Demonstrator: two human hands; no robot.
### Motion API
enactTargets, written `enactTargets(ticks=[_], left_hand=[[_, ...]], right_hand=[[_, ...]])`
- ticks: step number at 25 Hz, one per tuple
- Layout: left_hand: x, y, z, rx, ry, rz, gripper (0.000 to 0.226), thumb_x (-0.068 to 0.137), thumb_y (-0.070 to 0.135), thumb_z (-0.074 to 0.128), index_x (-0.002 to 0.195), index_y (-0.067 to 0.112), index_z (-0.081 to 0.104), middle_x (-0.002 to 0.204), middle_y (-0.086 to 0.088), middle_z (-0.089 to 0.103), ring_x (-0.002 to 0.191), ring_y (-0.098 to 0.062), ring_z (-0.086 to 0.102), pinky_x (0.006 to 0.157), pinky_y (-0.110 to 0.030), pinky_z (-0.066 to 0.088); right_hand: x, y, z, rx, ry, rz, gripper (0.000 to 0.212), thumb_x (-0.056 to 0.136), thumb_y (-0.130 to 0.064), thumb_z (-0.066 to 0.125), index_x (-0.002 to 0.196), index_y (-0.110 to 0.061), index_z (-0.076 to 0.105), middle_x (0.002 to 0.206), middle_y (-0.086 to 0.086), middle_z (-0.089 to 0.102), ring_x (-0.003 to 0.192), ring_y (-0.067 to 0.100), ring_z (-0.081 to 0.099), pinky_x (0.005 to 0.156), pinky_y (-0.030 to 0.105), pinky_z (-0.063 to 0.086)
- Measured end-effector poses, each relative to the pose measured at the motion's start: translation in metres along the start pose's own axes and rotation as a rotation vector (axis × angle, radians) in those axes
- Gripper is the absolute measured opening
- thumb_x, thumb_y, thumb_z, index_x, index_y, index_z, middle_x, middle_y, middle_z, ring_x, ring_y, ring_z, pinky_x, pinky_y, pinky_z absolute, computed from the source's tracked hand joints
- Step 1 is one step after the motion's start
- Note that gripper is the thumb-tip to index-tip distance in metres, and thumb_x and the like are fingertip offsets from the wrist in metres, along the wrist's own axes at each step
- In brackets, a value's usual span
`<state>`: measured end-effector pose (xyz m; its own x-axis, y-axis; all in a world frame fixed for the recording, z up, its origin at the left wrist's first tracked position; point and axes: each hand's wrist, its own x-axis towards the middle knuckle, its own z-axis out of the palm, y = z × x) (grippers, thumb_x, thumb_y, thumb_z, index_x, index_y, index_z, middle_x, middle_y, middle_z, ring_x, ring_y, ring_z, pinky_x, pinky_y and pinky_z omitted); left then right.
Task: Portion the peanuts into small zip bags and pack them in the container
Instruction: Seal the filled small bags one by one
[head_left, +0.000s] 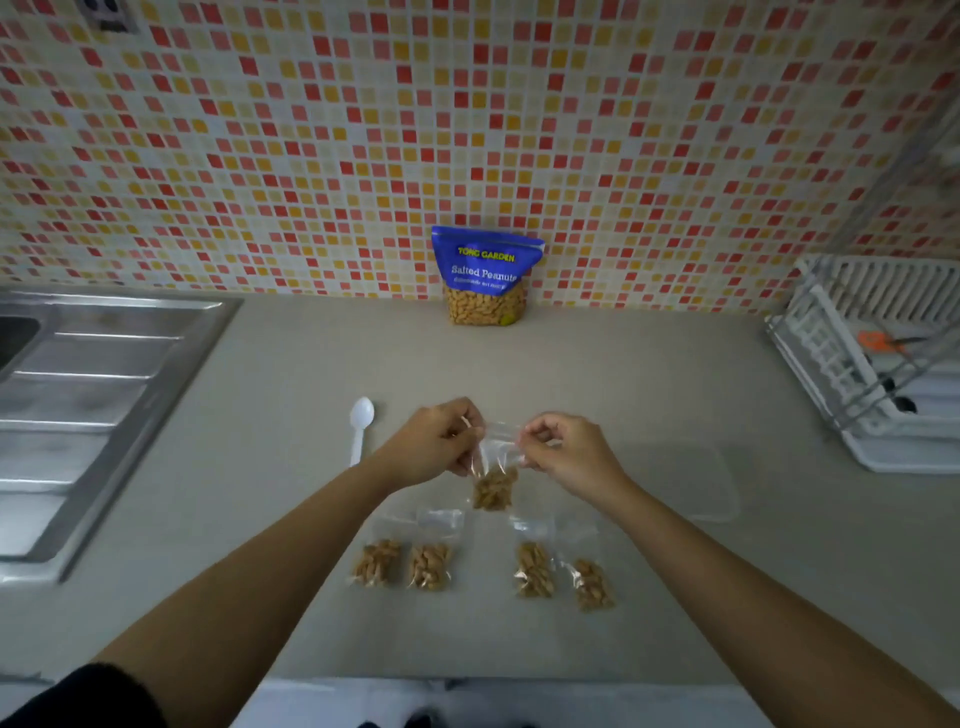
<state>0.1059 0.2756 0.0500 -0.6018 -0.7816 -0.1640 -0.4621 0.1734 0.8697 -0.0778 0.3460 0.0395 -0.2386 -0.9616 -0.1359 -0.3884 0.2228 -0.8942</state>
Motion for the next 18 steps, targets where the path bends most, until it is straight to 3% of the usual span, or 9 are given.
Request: enactTargets(ticks=[4, 8, 12, 15, 18], left_hand=[[-0.023, -0.049, 0.036, 0.114, -0.101, -0.129, 0.011, 0.093, 0.010, 0.049, 0.083, 0.014, 0.053, 0.069, -0.006, 0.069, 0.056, -0.012, 0.065, 0.061, -0.025, 0.057], [-0.023, -0.074, 0.062, 0.488, -0.075, -0.059, 0.013, 0.089, 0.015, 0.050, 0.091, 0.007, 0.059, 0.088, -0.013, 0.068, 0.078, -0.027, 0.063, 0.070, -0.030, 0.046], [-0.015, -0.079, 0.073, 0.763, -0.080, 0.018, 0.026, 0.090, 0.017, 0.046, 0.106, 0.001, 0.059, 0.107, -0.017, 0.057, 0.098, -0.035, 0.057, 0.084, -0.036, 0.043], [-0.008, -0.074, 0.074, 0.772, -0.002, 0.114, 0.038, 0.088, 0.025, 0.048, 0.120, 0.006, 0.058, 0.117, -0.015, 0.054, 0.109, -0.033, 0.052, 0.091, -0.039, 0.046], [0.003, -0.062, 0.084, 0.842, -0.075, 0.118, 0.041, 0.091, 0.038, 0.049, 0.128, 0.020, 0.055, 0.131, -0.004, 0.047, 0.120, -0.024, 0.043, 0.096, -0.038, 0.041]], right_hand=[[-0.020, 0.049, 0.032, -0.182, -0.155, 0.114, 0.009, 0.072, -0.020, 0.075, 0.077, -0.019, 0.068, 0.076, 0.003, 0.069, 0.071, 0.012, 0.064, 0.071, 0.024, 0.051], [-0.024, 0.072, 0.048, -0.410, -0.162, 0.101, 0.008, 0.075, -0.022, 0.069, 0.083, -0.018, 0.068, 0.076, -0.002, 0.068, 0.073, 0.015, 0.063, 0.065, 0.023, 0.046], [-0.018, 0.081, 0.049, -0.825, -0.116, -0.093, 0.029, 0.079, -0.033, 0.059, 0.104, -0.022, 0.065, 0.100, 0.000, 0.067, 0.099, 0.024, 0.058, 0.081, 0.031, 0.043], [-0.012, 0.085, 0.032, -0.777, -0.092, -0.119, 0.035, 0.080, -0.024, 0.058, 0.113, -0.016, 0.064, 0.106, 0.007, 0.064, 0.103, 0.029, 0.054, 0.086, 0.033, 0.044], [-0.010, 0.093, 0.014, -0.839, -0.163, -0.090, 0.037, 0.082, -0.022, 0.056, 0.117, -0.012, 0.062, 0.110, 0.010, 0.060, 0.107, 0.030, 0.052, 0.092, 0.034, 0.045]])
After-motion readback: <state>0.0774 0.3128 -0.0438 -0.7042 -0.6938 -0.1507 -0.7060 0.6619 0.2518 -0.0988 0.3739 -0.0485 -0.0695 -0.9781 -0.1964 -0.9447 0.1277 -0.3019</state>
